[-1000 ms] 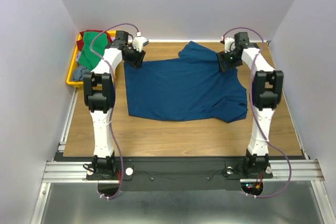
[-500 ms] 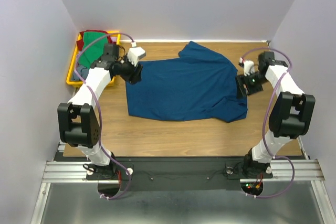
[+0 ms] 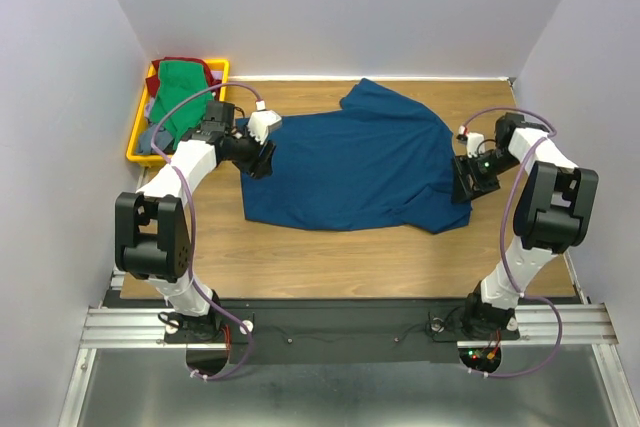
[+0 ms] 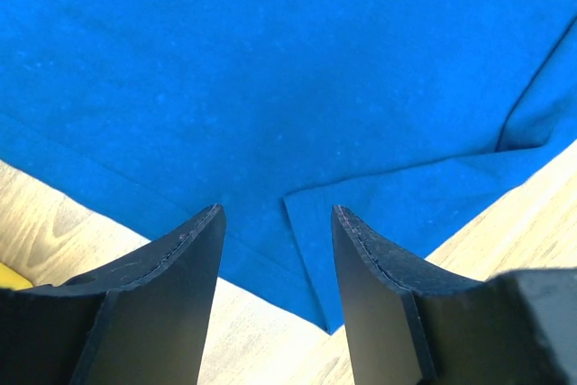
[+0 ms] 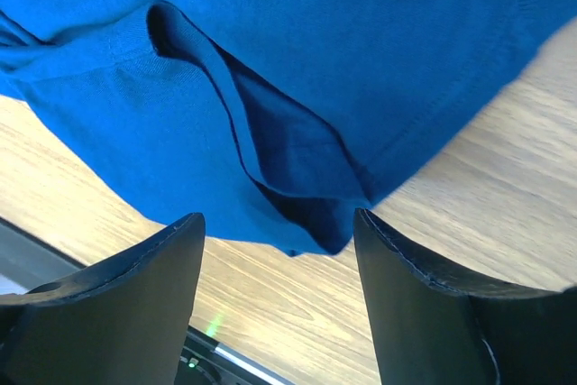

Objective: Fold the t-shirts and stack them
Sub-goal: Flatten the tshirt out

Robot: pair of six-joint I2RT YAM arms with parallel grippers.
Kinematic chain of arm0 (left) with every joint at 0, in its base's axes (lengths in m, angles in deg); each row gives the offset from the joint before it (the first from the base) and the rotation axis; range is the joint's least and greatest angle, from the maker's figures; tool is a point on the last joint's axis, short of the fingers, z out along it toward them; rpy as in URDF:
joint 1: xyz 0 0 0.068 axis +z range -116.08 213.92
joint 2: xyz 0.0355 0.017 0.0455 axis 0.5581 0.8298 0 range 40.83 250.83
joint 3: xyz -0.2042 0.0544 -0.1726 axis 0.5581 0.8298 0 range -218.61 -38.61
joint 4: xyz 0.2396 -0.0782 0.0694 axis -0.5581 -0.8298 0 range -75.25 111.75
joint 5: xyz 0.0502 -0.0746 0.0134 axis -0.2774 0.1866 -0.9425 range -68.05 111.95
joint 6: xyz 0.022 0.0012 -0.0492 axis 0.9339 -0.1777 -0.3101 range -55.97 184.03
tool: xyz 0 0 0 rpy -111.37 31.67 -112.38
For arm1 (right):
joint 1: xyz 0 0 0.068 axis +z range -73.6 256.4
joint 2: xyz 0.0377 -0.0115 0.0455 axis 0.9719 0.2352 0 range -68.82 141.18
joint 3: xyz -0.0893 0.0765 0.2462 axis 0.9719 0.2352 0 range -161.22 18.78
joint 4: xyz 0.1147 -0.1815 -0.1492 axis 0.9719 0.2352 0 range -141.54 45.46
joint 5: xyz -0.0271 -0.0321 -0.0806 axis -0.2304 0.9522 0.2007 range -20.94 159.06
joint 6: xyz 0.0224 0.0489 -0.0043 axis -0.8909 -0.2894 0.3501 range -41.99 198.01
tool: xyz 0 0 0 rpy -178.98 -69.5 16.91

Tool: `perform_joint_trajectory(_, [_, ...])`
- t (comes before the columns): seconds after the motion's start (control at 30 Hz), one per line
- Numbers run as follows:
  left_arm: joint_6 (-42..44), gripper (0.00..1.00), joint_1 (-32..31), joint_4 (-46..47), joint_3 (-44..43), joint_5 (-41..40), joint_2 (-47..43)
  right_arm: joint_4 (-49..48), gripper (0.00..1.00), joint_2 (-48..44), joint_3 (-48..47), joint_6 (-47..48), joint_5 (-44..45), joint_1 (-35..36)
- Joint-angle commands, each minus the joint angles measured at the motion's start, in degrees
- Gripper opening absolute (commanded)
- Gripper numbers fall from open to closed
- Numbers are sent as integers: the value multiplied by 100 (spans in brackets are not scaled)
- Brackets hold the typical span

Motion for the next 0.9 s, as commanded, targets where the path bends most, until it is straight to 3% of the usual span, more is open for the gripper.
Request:
perform_joint_trajectory(0.0, [-17,62,-10,169,-4,-11,-185,230,72,94,108,95,-280,-4])
perform_joint_trajectory(0.2, [-17,62,-10,195,-40,-19,-132,572,58,50,55,349,-517,-4])
perform_joint_trajectory(0.3, [-34,62,-10,222,-22,-19,-123,765,42,23,73,534,-579,-4])
perform_joint_trajectory(0.33, [-43,61,-10,222,-13,-11,-123,853,31,-29,73,630,-605,-4])
perform_joint_trajectory(0.4, [-34,61,-10,230,-13,-19,-132,976,20,-117,21,736,-684,-4])
perform_joint_trajectory(0.43, [-34,61,-10,239,-4,-19,-132,1134,4,-152,3,798,-780,-4])
perform_joint_trajectory(0.47, [-34,61,-10,231,-4,-28,-141,1231,1,-231,-32,859,-842,-4])
perform_joint_trajectory(0.63, [-60,61,-10,213,5,16,-159,2110,1,-643,-69,1563,-1256,259])
perform_joint_trajectory(0.87, [1,59,-10,55,-13,60,-194,2102,1,-2638,1662,2143,-764,2727])
